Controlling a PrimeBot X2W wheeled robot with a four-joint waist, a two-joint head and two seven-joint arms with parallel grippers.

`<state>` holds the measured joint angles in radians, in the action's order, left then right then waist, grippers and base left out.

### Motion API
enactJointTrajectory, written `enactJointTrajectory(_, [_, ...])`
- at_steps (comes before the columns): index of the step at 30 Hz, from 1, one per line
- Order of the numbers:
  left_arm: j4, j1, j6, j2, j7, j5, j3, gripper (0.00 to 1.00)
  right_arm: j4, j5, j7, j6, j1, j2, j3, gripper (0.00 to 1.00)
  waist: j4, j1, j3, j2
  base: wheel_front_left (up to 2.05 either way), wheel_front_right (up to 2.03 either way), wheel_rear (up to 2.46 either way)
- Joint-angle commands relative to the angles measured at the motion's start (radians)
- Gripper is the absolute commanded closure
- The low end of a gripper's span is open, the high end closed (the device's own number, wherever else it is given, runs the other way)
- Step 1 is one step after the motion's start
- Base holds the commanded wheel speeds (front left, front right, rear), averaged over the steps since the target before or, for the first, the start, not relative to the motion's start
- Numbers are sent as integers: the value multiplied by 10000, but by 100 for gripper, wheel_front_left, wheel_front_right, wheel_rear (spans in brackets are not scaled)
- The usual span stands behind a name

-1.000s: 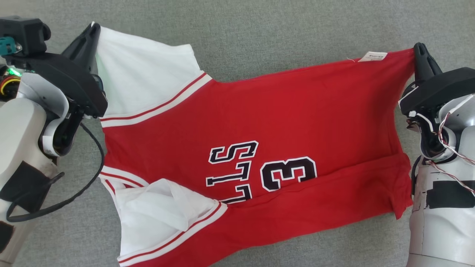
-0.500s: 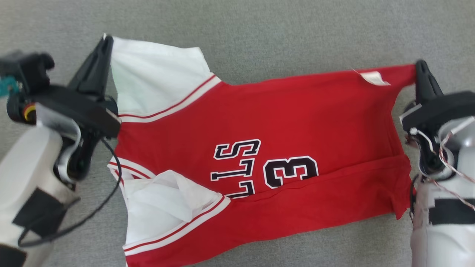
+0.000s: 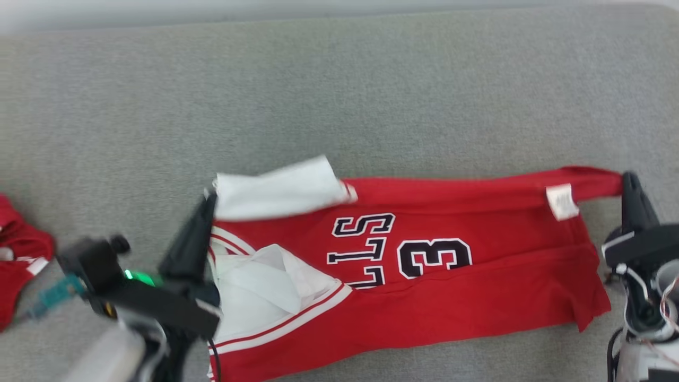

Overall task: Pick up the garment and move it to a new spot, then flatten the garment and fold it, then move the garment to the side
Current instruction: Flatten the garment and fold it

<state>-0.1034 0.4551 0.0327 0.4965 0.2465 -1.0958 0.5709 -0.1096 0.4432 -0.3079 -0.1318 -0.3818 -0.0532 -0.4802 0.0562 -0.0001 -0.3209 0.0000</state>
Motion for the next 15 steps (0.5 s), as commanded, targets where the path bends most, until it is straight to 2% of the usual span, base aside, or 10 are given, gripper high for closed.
enactJointTrajectory(1, [177, -364, -65, -63, 76, 51, 40, 100, 39, 164, -15, 22, 272, 43, -18, 100, -209, 1, 205, 0, 0, 0, 0])
enactJointTrajectory(8, [895, -1956, -496, -554, 165, -124, -7, 100, -194, 690, 129, 22, 1283, 41, -216, 100, -450, 1, 466, 0, 0, 0, 0])
enactJointTrajectory(15, [1069, -2833, -506, -808, 176, -312, -63, 100, -605, 899, 445, 22, 1728, 42, -482, 100, -565, 1, 692, 0, 0, 0, 0])
